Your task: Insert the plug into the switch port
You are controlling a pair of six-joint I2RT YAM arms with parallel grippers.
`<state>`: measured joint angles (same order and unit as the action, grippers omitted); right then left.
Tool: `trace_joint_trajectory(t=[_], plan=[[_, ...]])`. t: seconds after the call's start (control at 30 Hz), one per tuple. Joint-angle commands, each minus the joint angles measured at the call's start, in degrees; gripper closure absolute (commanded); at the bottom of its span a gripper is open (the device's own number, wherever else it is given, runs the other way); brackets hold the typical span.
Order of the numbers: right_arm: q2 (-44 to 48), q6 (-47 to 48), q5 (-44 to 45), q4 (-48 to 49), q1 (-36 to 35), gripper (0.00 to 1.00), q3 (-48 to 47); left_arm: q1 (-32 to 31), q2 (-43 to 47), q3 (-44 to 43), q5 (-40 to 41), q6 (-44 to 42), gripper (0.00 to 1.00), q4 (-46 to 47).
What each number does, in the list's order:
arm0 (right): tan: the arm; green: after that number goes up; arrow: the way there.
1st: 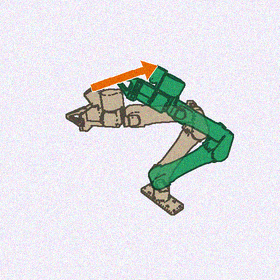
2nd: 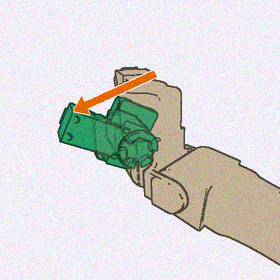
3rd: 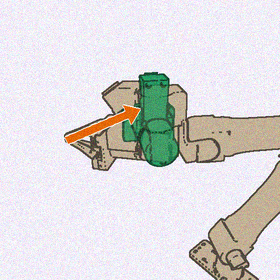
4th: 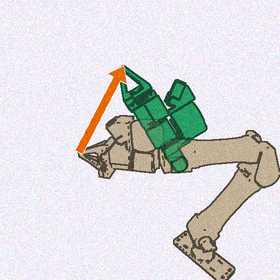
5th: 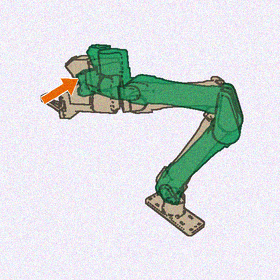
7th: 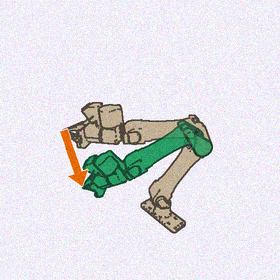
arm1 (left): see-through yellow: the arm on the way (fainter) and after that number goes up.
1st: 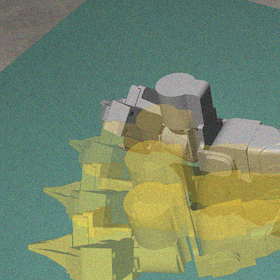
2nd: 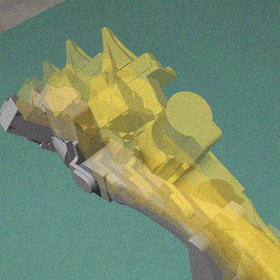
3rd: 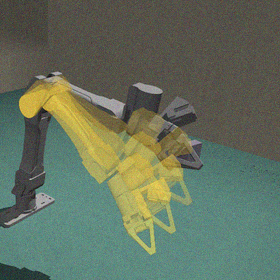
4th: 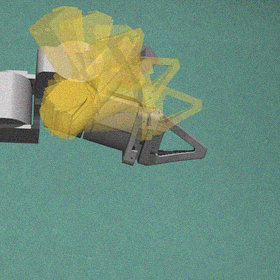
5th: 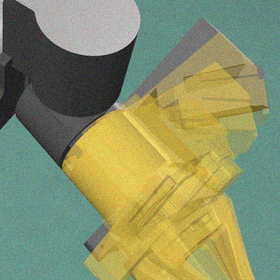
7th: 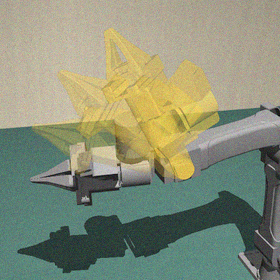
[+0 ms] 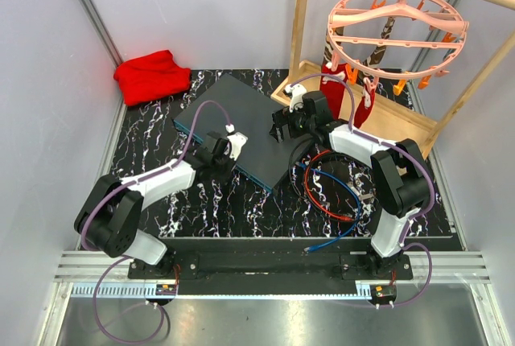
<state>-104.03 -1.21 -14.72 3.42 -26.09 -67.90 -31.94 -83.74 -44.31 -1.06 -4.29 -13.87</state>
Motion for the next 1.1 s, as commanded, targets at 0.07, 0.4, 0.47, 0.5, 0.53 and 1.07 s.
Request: trace_joint_trajectory(t=[0.07, 0.4, 0.47, 0.5, 0.53, 1.07], plan=[[-0.2, 0.1, -2.7, 2.6, 0.3, 0.0, -1.7, -0.3, -1.2, -3.6, -6.4, -1.2, 1.0, 3.0], [-0.2, 0.2, -3.6, 2.9, 0.3, 0.0, -1.5, -0.2, -2.7, -4.8, -6.8, -0.6, 1.0, 2.4], [-0.1, 0.2, -3.6, 3.0, 0.4, 0.0, -1.5, -0.2, -1.6, -4.0, -6.5, -0.3, 1.0, 3.8], [-0.1, 0.2, -3.6, 3.0, 0.3, 0.0, -1.5, -0.2, -1.1, -3.6, -6.5, -0.2, 1.0, 4.5], [-0.1, 0.3, -3.6, 3.0, 0.4, 0.0, -1.4, -0.2, 0.1, -2.6, -6.6, 0.0, 1.0, 6.2], [0.0, 0.4, -3.6, 3.4, 0.3, 0.0, -1.0, -0.2, 1.9, 0.2, -10.9, 2.4, 1.0, 12.3]])
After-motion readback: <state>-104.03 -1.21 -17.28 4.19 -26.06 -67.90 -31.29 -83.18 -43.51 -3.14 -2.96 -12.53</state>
